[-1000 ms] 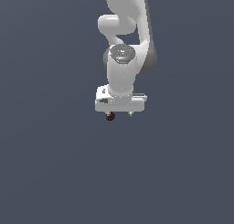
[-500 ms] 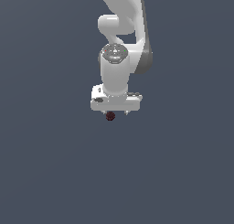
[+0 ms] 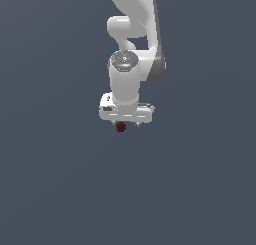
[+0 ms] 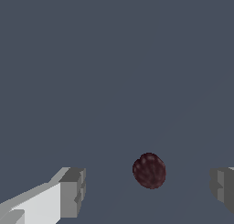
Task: Pick up the object and move it to a goal position.
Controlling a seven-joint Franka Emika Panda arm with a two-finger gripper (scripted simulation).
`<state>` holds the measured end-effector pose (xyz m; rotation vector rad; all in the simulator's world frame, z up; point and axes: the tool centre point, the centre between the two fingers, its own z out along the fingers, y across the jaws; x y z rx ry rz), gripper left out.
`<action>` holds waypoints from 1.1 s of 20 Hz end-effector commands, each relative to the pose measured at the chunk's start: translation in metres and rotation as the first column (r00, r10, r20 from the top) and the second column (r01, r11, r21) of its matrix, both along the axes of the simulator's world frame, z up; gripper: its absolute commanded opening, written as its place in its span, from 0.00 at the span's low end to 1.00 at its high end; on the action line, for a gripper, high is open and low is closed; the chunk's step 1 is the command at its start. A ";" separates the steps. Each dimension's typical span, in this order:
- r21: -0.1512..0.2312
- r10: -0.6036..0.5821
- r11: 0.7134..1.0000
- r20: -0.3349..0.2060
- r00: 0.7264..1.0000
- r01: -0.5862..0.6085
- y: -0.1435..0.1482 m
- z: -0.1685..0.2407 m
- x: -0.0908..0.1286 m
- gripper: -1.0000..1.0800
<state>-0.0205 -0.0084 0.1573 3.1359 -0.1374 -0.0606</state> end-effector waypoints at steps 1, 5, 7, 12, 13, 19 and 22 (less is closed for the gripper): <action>0.000 -0.042 0.999 0.002 0.999 0.042 -0.001 -0.005 -0.003 0.96; 0.000 -0.132 0.991 0.005 0.991 0.132 -0.004 -0.015 -0.010 0.96; 0.000 -0.185 0.983 0.008 0.983 0.185 -0.006 -0.021 -0.015 0.96; 0.000 -0.332 0.943 0.014 0.943 0.332 -0.011 -0.037 -0.027 0.96; 0.000 -0.361 0.932 0.015 0.932 0.361 -0.012 -0.040 -0.030 0.96; 0.000 -0.526 0.851 0.024 0.850 0.526 -0.019 -0.057 -0.047 0.96; 0.000 -0.591 0.807 0.028 0.806 0.591 -0.023 -0.064 -0.054 0.96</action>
